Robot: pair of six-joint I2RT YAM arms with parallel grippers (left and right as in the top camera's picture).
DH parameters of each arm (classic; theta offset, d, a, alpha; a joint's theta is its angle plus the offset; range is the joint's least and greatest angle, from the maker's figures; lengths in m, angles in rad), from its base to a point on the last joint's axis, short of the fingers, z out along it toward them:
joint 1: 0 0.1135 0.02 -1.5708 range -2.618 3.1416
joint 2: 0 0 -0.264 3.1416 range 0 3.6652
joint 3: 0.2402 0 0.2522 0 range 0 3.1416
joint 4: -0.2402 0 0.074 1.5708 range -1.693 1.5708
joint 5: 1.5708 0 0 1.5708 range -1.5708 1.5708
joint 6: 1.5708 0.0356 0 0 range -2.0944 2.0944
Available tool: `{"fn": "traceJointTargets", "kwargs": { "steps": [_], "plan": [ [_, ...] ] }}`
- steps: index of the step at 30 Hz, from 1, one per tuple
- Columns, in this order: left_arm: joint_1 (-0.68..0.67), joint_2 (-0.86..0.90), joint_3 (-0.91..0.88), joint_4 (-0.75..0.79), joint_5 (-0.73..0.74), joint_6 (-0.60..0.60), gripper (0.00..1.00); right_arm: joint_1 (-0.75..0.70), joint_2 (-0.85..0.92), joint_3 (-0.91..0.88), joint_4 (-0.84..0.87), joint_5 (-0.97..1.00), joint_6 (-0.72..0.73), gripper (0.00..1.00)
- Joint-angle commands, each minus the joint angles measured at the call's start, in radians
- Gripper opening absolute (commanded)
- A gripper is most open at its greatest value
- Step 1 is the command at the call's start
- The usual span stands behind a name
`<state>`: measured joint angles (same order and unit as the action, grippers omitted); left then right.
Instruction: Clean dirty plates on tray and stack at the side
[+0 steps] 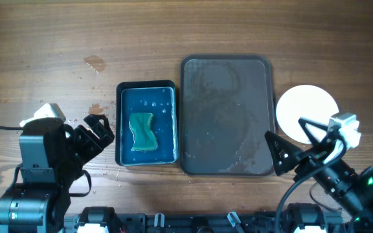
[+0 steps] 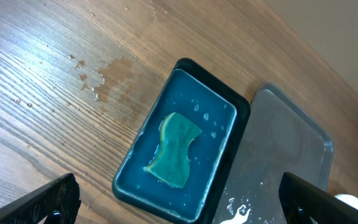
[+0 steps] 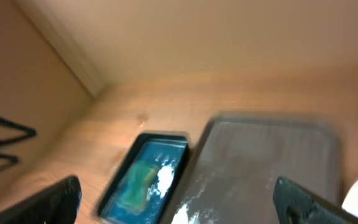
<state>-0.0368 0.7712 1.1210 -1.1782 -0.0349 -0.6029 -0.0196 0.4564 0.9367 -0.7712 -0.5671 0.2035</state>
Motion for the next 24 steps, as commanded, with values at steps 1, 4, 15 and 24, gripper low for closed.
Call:
{"fn": "traceJointTargets", "kwargs": {
  "steps": [1,4,15,24],
  "plan": [
    [0.007,-0.003,0.005,0.002,0.008,0.020,1.00,0.060,-0.122,-0.218,0.150,0.195,-0.202,1.00],
    [0.007,-0.003,0.005,0.002,0.008,0.020,1.00,0.060,-0.274,-0.455,0.259,0.253,-0.203,1.00],
    [0.007,-0.003,0.005,0.002,0.008,0.020,1.00,0.061,-0.454,-0.932,0.808,0.257,-0.203,1.00],
    [0.007,-0.003,0.005,0.002,0.008,0.020,1.00,0.061,-0.453,-0.932,0.800,0.256,-0.201,1.00]
  ]
}}
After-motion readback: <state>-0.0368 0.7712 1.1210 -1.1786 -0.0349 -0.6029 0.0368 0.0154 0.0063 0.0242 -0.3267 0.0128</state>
